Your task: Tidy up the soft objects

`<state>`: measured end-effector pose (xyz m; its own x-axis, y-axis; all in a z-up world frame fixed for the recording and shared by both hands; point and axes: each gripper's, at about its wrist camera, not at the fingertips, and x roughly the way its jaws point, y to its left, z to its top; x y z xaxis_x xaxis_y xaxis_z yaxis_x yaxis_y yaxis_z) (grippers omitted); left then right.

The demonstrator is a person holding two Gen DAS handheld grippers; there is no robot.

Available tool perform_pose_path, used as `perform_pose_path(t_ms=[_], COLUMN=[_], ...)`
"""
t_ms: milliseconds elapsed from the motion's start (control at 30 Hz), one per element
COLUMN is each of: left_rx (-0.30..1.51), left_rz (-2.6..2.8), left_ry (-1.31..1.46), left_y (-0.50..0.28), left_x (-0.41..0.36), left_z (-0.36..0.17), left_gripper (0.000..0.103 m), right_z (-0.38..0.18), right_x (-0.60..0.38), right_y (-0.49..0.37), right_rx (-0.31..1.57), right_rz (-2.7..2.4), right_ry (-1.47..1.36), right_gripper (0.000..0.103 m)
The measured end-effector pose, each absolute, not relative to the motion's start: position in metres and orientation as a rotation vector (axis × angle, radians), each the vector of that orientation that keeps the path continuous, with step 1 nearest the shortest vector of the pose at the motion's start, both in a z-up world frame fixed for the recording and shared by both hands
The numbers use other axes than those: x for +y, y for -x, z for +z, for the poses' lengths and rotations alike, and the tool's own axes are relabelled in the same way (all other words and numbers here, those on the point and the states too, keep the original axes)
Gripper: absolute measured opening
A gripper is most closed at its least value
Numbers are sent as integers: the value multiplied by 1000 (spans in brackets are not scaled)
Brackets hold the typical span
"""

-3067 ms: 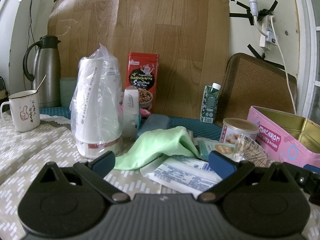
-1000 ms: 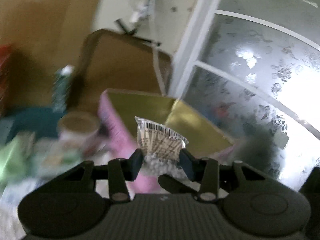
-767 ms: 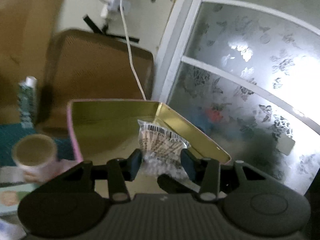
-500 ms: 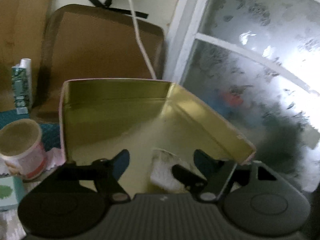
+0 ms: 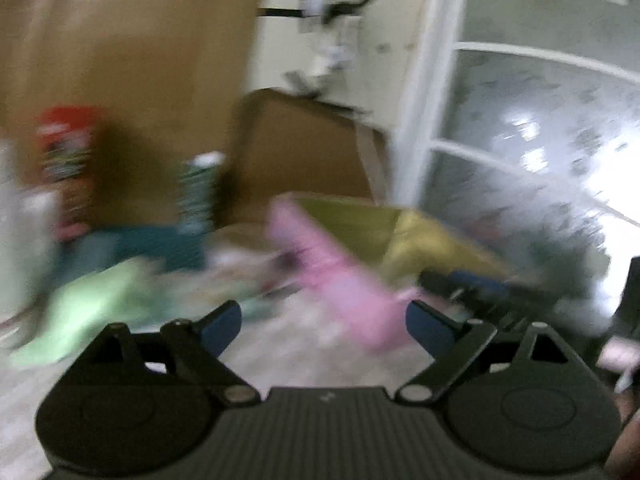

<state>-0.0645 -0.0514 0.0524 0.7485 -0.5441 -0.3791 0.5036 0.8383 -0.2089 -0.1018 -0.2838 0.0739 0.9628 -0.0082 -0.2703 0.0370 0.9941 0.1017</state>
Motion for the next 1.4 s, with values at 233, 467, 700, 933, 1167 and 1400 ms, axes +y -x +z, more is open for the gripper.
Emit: perform_pose_path(t_ms=[233, 467, 700, 933, 1167, 1400], left_rx=[517, 564, 594, 596, 599, 618], left_rz=[-305, -302, -292, -288, -295, -309], left_ry=[166, 333, 308, 299, 327, 409], left_y=[67, 55, 47, 48, 46, 40], left_x=[43, 83, 77, 76, 80, 84], left_z=[17, 8, 2, 0, 1, 2], left_gripper=[88, 88, 89, 90, 91, 93], right_z=[51, 36, 17, 19, 20, 25], right_x=[-190, -134, -133, -131, -130, -139], right_y=[80, 47, -2, 1, 58, 54], right_rx=[430, 521, 637, 672, 658, 624], right_rz=[278, 360, 395, 461, 503, 483], right_ry=[7, 178, 197, 134, 142, 143], right_gripper=[53, 75, 95, 39, 4, 42])
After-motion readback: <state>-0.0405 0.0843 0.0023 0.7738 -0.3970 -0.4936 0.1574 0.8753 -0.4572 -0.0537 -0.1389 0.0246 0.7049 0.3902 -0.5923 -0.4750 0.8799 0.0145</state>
